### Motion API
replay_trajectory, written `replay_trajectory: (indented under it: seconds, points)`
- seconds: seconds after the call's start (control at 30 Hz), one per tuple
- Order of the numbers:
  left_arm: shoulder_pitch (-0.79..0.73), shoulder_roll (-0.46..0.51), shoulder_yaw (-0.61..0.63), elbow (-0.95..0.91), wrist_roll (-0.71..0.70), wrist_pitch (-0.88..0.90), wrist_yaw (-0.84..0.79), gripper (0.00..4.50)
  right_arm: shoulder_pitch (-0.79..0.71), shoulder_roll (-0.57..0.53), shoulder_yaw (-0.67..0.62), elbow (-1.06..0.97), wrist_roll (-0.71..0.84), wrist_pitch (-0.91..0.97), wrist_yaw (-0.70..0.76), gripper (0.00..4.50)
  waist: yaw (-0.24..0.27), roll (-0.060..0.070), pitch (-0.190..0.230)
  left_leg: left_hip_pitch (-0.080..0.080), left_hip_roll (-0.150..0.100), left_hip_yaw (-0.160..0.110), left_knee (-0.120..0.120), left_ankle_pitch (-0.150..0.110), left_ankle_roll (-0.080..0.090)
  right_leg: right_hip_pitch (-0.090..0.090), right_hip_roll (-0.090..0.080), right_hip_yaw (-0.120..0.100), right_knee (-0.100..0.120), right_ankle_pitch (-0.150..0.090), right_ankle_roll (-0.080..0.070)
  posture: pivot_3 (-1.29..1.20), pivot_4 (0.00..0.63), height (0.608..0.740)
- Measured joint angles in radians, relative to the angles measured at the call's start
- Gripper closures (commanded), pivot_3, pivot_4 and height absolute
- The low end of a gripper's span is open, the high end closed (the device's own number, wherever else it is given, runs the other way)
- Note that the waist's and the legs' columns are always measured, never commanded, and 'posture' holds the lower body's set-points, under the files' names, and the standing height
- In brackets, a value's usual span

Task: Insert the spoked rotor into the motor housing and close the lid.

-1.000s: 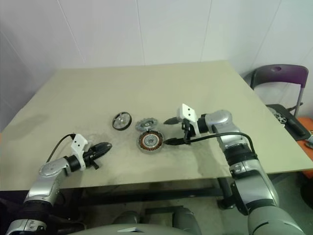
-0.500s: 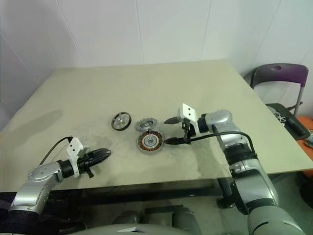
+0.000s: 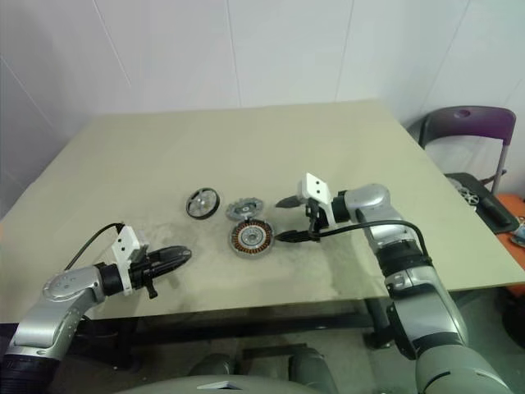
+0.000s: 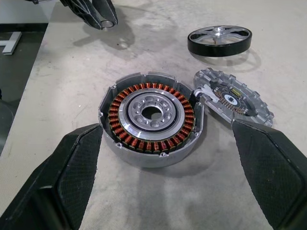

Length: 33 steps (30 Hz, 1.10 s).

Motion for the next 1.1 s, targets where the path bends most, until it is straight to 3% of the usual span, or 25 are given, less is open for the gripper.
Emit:
replay_trajectory:
  seconds: [0.47, 0.83, 1.1]
  points:
    - [-0.092, 0.003, -0.033, 0.01, 0.001, 0.026, -0.009, 3.82, 0.0, 0.0, 0.0, -0.001, 0.0, -0.001, 0.001, 0.0, 0.0, 0.0, 0.0, 0.0, 0.0, 0.0, 0.0, 0.0, 0.0, 0.0, 0.0, 0.0, -0.001, 0.0, 0.0, 0.0, 0.0, 0.74]
    - [-0.453, -0.058, -0.217, 0.205, 0.061, 0.037, -0.106, 3.82, 0.018, -0.026, 0.0, -0.014, -0.001, 0.01, -0.001, 0.0, -0.002, -0.001, 0.0, -0.001, -0.001, 0.0, -0.001, 0.0, 0.0, 0.0, 0.0, 0.0, -0.002, 0.003, 0.001, 0.0, 0.0, 0.74]
    - [-0.586, -0.131, -0.294, 0.394, 0.12, -0.019, -0.18, 3.82, 0.055, -0.066, -0.006, -0.063, 0.002, 0.035, -0.027, 0.0, 0.001, -0.001, 0.0, -0.002, -0.001, 0.0, 0.0, 0.0, 0.0, 0.0, 0.0, 0.0, -0.003, 0.003, 0.001, 0.0, 0.0, 0.74]
